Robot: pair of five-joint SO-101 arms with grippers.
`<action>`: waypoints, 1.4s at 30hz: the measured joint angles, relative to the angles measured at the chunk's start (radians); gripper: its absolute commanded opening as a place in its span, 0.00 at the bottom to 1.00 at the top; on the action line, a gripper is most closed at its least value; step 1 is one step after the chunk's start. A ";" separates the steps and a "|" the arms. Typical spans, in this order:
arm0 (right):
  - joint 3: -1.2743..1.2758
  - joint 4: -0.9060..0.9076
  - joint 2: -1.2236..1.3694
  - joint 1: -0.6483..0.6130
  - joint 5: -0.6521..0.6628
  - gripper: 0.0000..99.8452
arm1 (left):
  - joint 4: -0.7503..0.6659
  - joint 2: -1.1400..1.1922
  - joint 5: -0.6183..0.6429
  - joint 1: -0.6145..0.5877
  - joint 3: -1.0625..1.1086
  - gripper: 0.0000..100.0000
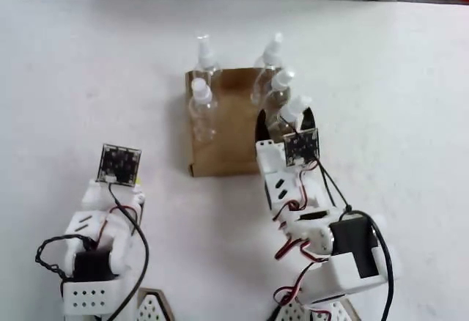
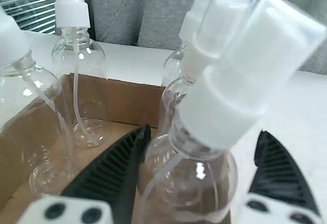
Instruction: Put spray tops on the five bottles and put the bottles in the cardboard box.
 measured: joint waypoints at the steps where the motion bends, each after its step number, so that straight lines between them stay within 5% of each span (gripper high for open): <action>1: 0.000 0.000 0.000 0.000 0.000 0.28 | 0.000 0.000 0.000 0.000 0.000 0.02; 18: 0.000 0.000 0.000 0.000 0.000 0.28 | 0.000 0.000 0.000 0.000 0.000 0.02; 24: 0.000 0.000 0.000 0.000 -0.009 0.41 | 0.000 0.000 0.000 0.000 0.000 0.02; 42: 0.055 0.000 -0.100 0.000 -0.106 0.42 | 0.000 0.000 0.000 0.000 0.000 0.02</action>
